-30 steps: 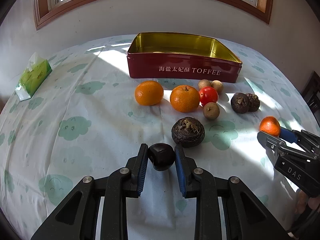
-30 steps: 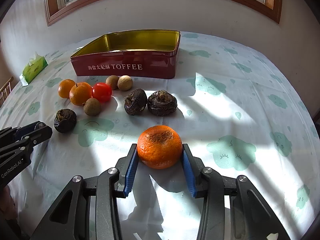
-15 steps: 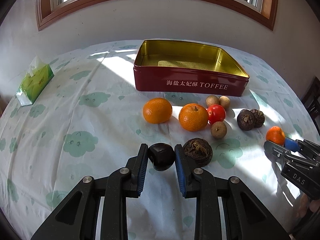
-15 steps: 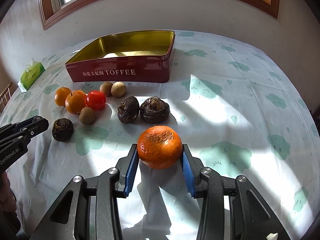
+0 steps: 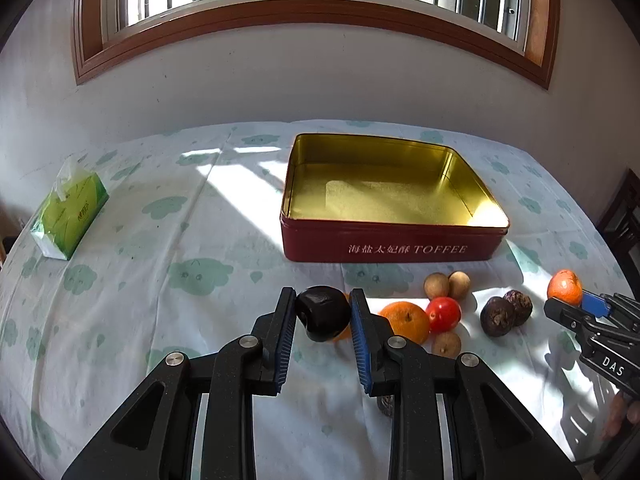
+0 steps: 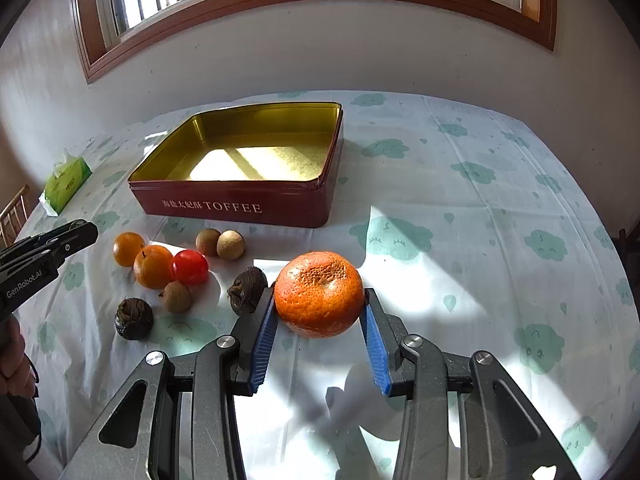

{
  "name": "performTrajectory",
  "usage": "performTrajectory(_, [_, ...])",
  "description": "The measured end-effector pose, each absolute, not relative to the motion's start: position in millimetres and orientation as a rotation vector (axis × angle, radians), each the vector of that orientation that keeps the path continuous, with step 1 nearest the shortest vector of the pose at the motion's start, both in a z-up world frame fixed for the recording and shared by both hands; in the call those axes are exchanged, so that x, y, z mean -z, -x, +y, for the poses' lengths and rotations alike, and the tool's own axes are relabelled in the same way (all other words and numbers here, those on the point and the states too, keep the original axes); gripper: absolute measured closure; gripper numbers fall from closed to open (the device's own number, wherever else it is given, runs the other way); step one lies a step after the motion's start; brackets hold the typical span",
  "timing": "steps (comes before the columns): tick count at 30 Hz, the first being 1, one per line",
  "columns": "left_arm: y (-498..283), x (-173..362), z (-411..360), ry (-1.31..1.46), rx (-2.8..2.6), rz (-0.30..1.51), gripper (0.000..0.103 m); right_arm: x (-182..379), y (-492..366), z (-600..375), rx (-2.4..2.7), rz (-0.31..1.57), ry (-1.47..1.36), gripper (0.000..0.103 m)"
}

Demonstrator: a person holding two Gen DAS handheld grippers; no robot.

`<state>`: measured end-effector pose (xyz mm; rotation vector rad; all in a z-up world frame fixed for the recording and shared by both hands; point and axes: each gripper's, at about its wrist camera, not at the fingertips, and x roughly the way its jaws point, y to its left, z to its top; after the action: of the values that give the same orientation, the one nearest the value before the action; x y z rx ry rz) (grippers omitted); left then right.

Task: Organize fruits
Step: 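Carry the mandarin and dark plum over the red tin with both tools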

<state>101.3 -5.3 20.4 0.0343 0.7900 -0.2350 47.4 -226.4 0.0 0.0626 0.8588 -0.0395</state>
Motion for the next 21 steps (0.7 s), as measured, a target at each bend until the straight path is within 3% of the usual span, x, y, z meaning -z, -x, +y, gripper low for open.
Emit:
performTrajectory(10, [-171, -31, -19, -0.055, 0.301, 0.774, 0.075, -28, -114, -219, 0.0, 0.816, -0.033, 0.065])
performTrajectory(21, [-222, -10, -42, -0.102, 0.328, 0.836, 0.075, -11, -175, -202, -0.025, 0.867, 0.0, 0.065])
